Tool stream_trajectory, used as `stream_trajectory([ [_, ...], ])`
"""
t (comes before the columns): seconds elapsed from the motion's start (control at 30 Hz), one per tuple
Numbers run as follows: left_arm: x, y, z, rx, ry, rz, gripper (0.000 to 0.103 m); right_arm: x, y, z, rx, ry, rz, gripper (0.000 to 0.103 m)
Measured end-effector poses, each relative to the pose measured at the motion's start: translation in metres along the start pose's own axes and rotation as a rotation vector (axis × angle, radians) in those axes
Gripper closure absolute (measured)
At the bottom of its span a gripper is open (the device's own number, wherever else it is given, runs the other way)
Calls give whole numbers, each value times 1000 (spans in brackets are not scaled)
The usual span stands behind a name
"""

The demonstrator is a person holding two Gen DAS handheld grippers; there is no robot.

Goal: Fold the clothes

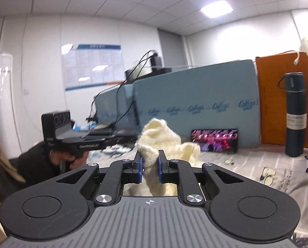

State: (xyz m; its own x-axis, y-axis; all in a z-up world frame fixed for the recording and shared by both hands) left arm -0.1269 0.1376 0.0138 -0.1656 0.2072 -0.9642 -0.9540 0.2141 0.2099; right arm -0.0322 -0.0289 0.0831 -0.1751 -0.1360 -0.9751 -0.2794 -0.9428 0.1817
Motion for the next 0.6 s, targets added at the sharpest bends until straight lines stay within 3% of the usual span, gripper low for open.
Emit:
stream_trajectory([
  [0.03, -3, -1, -6, -12, -67, 18, 14, 2, 3, 4, -6, 5, 8, 90],
  [0.07, -5, -5, -12, -19, -149, 34, 9, 4, 6, 8, -11, 9, 13, 90],
  [0.17, -8, -20, -35, 20, -369, 128, 9, 11, 14, 14, -22, 14, 31, 90],
  [0.27, -8, -33, -52, 73, -514, 199, 9, 18, 24, 18, -41, 12, 47, 90],
  [0.33, -9, -34, -63, 147, -530, 225, 17, 20, 29, 20, -41, 16, 53, 90],
  [0.4, -10, -28, -74, 236, -499, 237, 73, 22, 34, 22, -41, 19, 58, 90],
  [0.6, -13, 6, -98, 335, -384, 250, 80, 26, 44, 13, -31, -19, 59, 90],
])
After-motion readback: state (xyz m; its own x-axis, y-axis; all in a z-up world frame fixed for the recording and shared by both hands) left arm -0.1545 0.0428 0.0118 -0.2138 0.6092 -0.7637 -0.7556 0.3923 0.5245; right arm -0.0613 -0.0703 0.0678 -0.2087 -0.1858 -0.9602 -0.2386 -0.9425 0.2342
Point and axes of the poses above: each gripper's, at about its wrist camera, not at the fingertips, and y roughly against the way its jaws point, z to its left, x to its underside, the point moved 9 cm from there along -y, roughly the way its jaws point, and after that the axes turned 15 degrees about x, right-handed, at the moved point
